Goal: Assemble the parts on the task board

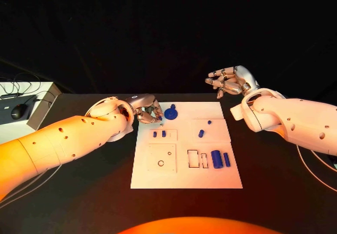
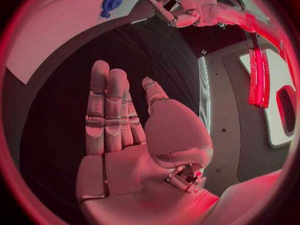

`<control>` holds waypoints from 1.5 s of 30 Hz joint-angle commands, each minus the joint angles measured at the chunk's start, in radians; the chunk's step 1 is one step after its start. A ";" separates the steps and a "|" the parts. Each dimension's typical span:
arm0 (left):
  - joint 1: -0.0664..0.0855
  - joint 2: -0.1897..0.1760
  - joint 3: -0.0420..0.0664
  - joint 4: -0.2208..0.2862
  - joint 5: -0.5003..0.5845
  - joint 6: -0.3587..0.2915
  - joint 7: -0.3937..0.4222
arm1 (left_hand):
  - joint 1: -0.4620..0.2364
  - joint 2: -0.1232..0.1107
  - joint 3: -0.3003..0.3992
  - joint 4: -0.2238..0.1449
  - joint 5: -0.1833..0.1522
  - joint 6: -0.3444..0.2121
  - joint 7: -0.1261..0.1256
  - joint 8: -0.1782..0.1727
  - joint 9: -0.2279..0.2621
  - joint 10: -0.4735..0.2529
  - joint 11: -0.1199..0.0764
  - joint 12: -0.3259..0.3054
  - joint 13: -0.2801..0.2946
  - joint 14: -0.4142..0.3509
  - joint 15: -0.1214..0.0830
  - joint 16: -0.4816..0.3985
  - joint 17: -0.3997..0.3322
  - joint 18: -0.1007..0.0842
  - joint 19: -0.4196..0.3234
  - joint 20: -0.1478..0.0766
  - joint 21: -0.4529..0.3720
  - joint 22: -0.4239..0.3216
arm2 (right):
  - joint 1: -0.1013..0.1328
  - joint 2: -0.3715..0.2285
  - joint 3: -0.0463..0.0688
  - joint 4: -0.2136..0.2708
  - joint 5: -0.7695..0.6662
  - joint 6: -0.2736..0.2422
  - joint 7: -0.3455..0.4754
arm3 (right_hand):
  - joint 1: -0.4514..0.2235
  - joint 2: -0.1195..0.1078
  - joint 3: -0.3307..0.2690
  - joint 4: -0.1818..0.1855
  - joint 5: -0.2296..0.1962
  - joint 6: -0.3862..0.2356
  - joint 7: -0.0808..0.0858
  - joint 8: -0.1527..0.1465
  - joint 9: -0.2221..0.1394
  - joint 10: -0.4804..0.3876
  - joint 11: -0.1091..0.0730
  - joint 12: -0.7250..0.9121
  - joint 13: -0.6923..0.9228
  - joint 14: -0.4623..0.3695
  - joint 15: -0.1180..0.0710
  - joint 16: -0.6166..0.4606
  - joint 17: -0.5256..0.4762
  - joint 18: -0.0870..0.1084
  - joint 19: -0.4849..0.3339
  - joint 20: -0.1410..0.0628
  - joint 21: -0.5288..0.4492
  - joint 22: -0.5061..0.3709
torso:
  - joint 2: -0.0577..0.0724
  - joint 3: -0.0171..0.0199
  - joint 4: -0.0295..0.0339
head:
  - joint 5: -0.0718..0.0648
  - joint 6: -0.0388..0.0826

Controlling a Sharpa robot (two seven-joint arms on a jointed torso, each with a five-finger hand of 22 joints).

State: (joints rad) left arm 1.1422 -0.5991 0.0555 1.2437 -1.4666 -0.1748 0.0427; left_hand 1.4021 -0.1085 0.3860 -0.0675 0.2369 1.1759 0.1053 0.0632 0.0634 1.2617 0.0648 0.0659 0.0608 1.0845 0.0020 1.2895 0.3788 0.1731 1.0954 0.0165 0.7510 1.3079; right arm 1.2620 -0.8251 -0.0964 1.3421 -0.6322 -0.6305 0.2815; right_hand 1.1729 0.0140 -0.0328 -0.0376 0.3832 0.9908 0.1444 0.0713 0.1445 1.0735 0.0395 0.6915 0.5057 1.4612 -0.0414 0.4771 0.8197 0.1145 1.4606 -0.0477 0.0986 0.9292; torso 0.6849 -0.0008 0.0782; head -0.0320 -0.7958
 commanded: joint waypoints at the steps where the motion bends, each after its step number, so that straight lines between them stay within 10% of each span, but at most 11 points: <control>1: -0.007 0.001 0.001 -0.004 -0.011 -0.012 0.005 | 0.000 -0.008 0.001 0.004 -0.004 -0.002 0.007 -0.001 0.000 -0.004 0.004 -0.006 0.001 0.006 0.004 -0.004 0.001 0.013 0.000 0.006 0.005 0.010 | 0.000 0.001 0.001 0.000 -0.002 -0.003 0.012 | 0.005 0.005 -0.001 -0.003 0.003 0.000 0.005 0.002 -0.001 -0.002 -0.001 0.006 -0.001 0.011 0.002 -0.004 0.002 -0.003 0.009 -0.005 0.005 -0.002 | 0.002 0.0006 -0.0014 | 0.002 0.001; 45: -0.025 0.031 -0.015 -0.043 -0.050 0.023 -0.009 | 0.005 -0.012 0.005 0.006 -0.007 -0.007 0.011 -0.001 0.000 -0.010 0.007 -0.006 0.001 0.003 0.006 -0.008 0.004 0.014 -0.001 0.007 0.003 0.009 | 0.000 0.000 0.001 0.003 -0.002 -0.005 0.011 | 0.006 0.009 -0.008 -0.006 0.005 0.001 0.005 0.002 -0.002 -0.002 -0.001 0.006 -0.002 0.013 0.001 -0.006 0.003 -0.003 0.008 -0.005 0.008 -0.004 | 0.002 0.0019 -0.0025 | -0.002 -0.011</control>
State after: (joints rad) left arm 1.1170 -0.5706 0.0405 1.2003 -1.5071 -0.1736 0.0372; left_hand 1.4061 -0.1125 0.3891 -0.0645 0.2365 1.1705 0.1105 0.0632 0.0627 1.2564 0.0700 0.0659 0.0608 1.0879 0.0056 1.2856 0.3810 0.1686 1.0954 0.0165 0.7506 1.3074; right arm 1.2619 -0.8248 -0.0965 1.3434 -0.6322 -0.6319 0.2817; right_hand 1.1782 0.0194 -0.0383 -0.0429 0.3831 0.9929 0.1435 0.0713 0.1443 1.0754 0.0414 0.6914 0.5047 1.4612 -0.0413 0.4771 0.8218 0.1145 1.4606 -0.0477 0.1035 0.9262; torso 0.6864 0.0006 0.0761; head -0.0336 -0.8058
